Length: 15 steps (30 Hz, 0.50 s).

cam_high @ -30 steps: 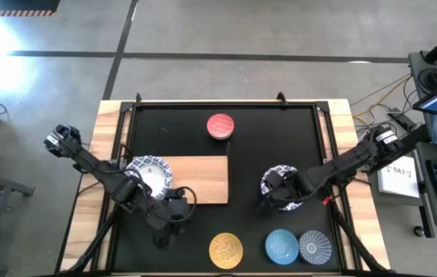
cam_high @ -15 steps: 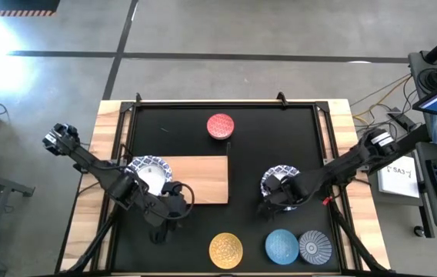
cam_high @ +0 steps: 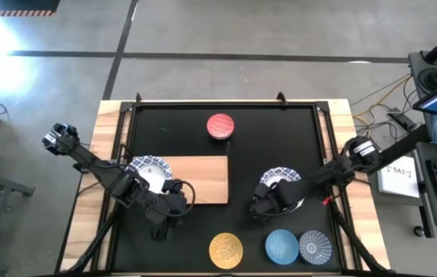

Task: Place and stack bowls onto a shelf
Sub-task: Stack the blue patterned bowl on top of the blue patterned bowl on the shelf

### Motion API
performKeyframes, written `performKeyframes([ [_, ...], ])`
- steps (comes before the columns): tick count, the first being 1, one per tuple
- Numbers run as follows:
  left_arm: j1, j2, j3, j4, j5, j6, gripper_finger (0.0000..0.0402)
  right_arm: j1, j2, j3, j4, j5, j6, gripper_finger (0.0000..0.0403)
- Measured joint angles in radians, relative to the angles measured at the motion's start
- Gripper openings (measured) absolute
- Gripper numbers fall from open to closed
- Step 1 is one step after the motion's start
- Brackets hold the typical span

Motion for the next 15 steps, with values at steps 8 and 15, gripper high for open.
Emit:
performKeyframes([
  [8,0.021,0.0,0.0,0.054,0.002,0.11,0.0152,0.0,-0.017,0.087,-0.178,0.004,-0.077,0.0019],
  [15,0.044,0.0,0.0,0.114,0.003,0.189,0.0152,0.007,-0.092,0.178,-0.263,-0.002,-0.202,0.001],
])
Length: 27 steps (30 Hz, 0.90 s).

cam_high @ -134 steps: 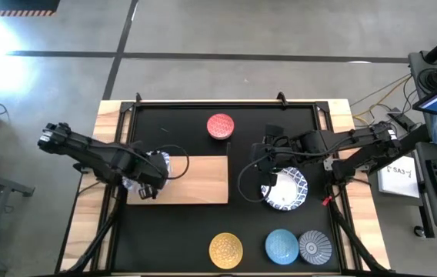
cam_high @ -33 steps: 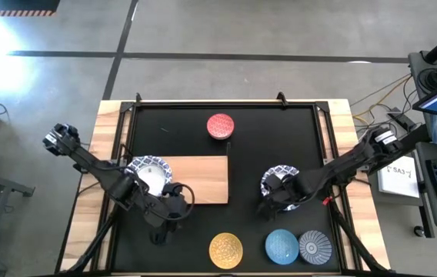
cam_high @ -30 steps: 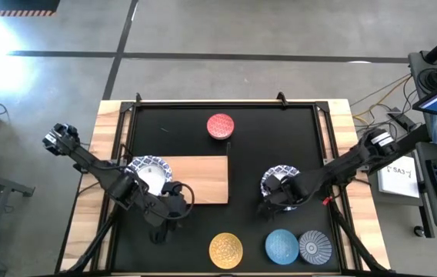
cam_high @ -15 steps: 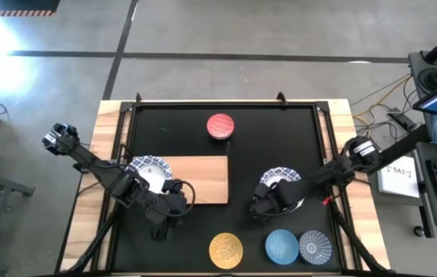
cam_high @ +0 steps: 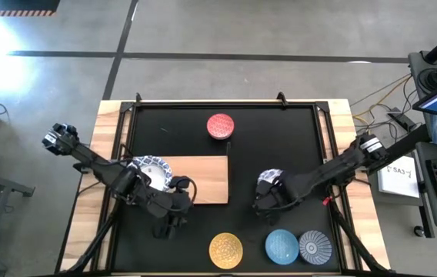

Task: Place and stack bowls onto a shelf
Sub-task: Stack the blue patterned bowl on top of the blue patterned bowl on the shelf

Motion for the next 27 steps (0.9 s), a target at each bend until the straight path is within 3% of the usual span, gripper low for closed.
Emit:
performKeyframes([
  [7,0.001,0.001,0.0,0.021,0.0,0.105,0.0152,0.026,-0.092,0.161,-0.021,-0.048,-0.211,0.0009],
  [12,0.002,0.001,0.0,0.076,0.0,0.195,0.0152,0.034,-0.148,0.262,-0.016,-0.195,-0.163,0.0009],
  [17,0.002,0.005,0.0,0.153,0.006,0.25,0.0152,0.034,-0.17,0.315,0.055,-0.275,-0.167,0.0009],
  [27,0.002,0.063,0.0,0.296,0.04,0.297,0.0152,0.041,-0.126,0.362,0.168,-0.32,-0.501,0.0009],
])
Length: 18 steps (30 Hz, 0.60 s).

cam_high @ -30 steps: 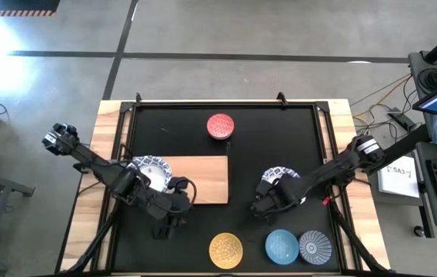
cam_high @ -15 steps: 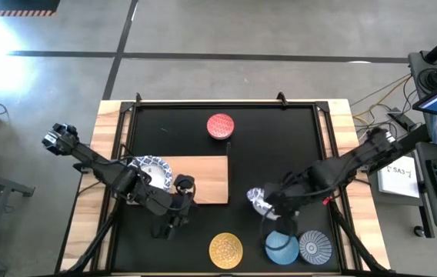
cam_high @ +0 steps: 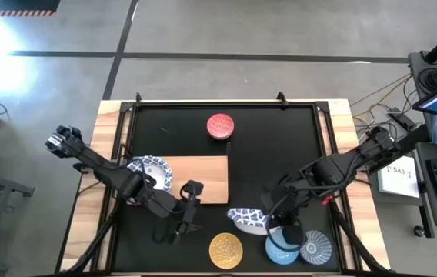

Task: Place and stack bowls onto a shelf
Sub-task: Stack the blue patterned bowl on top of the blue patterned bowl on the shelf

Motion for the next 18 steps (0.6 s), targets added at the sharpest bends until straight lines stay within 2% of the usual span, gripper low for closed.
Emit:
performKeyframes([
  [5,0.0,0.006,0.0,0.076,0.015,0.065,0.0152,0.0,0.024,0.011,0.014,0.004,-0.15,0.0009],
  [10,0.001,0.006,0.0,0.127,0.014,0.111,0.0152,0.0,0.035,0.011,0.11,0.003,-0.325,0.0009],
  [18,0.001,0.006,0.0,0.141,0.037,0.113,0.0152,0.0,0.036,0.011,0.205,0.042,-0.431,0.0009],
])
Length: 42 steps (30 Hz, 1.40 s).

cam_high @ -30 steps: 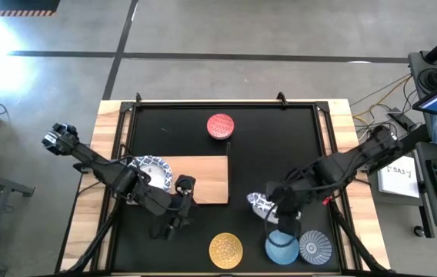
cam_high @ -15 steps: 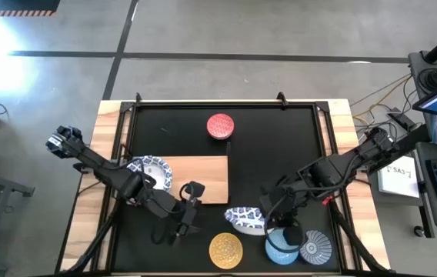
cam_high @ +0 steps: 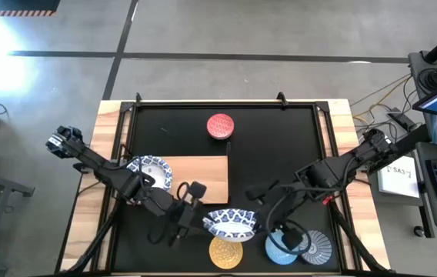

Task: Place and stack bowls onto a shelf
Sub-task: Stack the blue patterned bowl on top of the blue patterned bowl on the shelf

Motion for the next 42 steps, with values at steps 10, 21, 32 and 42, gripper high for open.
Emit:
performKeyframes([
  [10,-0.001,0.0,0.0,0.0,0.1,0.003,0.0086,0.0,0.0,0.0,0.065,0.0,-0.037,0.0009],
  [21,-0.001,0.0,0.0,-0.011,0.214,0.003,0.0005,0.0,0.0,0.0,0.107,0.05,0.033,0.0073],
  [32,-0.001,0.0,0.0,-0.108,0.215,-0.099,0.0001,0.0,-0.001,0.0,0.097,0.052,0.032,0.0148],
  [42,0.017,-0.027,0.027,-0.466,0.203,-0.398,0.0,-0.018,-0.019,0.019,-0.031,0.31,0.021,0.0153],
])
